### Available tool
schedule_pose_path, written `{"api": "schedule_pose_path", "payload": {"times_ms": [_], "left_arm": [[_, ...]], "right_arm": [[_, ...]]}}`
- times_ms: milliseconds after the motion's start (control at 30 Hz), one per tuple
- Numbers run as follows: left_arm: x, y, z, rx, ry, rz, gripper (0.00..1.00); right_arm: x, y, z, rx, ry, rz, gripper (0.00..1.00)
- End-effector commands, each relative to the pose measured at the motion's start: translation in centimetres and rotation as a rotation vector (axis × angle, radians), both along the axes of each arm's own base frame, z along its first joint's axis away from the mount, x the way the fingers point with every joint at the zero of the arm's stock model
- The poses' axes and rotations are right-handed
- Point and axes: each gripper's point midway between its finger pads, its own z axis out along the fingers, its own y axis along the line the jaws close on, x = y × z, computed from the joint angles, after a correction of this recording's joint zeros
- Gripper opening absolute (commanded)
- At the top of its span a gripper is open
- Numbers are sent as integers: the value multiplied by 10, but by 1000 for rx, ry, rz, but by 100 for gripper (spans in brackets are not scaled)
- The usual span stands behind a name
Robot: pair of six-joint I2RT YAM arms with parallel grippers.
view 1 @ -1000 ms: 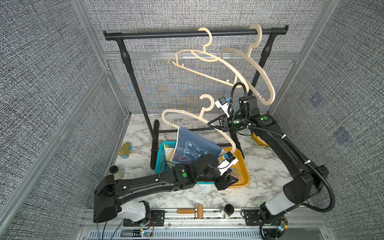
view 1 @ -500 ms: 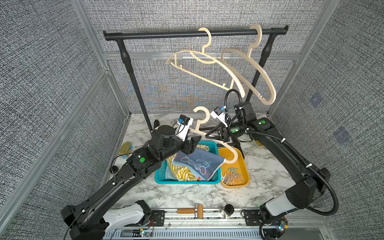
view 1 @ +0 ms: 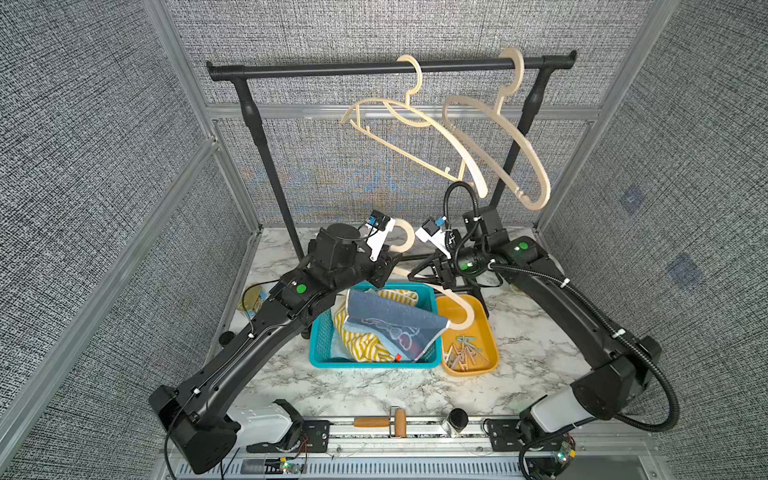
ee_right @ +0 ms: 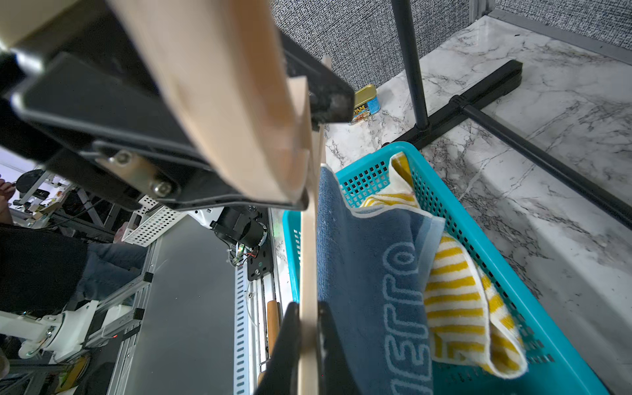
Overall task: Remove the clothespins securing towels to the hanger
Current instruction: Place the clothespin in the storage box, then remove the towel from the hanger.
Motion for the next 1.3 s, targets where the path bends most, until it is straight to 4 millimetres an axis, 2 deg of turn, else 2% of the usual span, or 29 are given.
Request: {"api": "schedule_pose_path", "payload": {"times_ms": [0,200,300,333,367,433,500,567,700,800,867,967,1067,1167,1267], "left_arm": [[4,-2,1,-2,-6,-1,29],[6,-13,-7,-1,31,-30,14],[9,-13,-10,5,33,-23,0],[10,-13,-11,6,34,-18,0],[10,-13,-12,6,34,-17,0],[12,-14,-12,-1,32,-6,0],[15,-10,-10,-7,23,20,0],[20,-5,-7,-10,5,60,0],[29,10,10,-11,-58,150,0],[31,16,25,-17,-92,174,0],[31,16,35,-30,-112,170,0],[28,16,49,-51,-135,159,0],[26,16,63,-66,-150,148,0],[22,15,75,-86,-146,134,0],[18,13,85,-110,-138,114,0]], "right_arm": [[1,1,9,18,-39,-2,0],[7,1,11,7,-54,-34,0],[11,2,12,5,-61,-56,0],[11,2,13,8,-62,-59,0],[12,3,14,9,-62,-65,3],[16,4,13,10,-55,-83,25],[17,2,16,12,-60,-94,37],[19,-1,20,13,-77,-118,41],[16,-13,40,42,-116,-163,48],[10,-27,52,57,-144,-202,50],[6,-33,53,60,-155,-227,50],[-3,-37,47,65,-147,-228,50],[-11,-41,33,77,-115,-236,51],[-16,-42,14,104,-87,-250,51],[-11,-44,-11,81,-66,-288,52]]}}
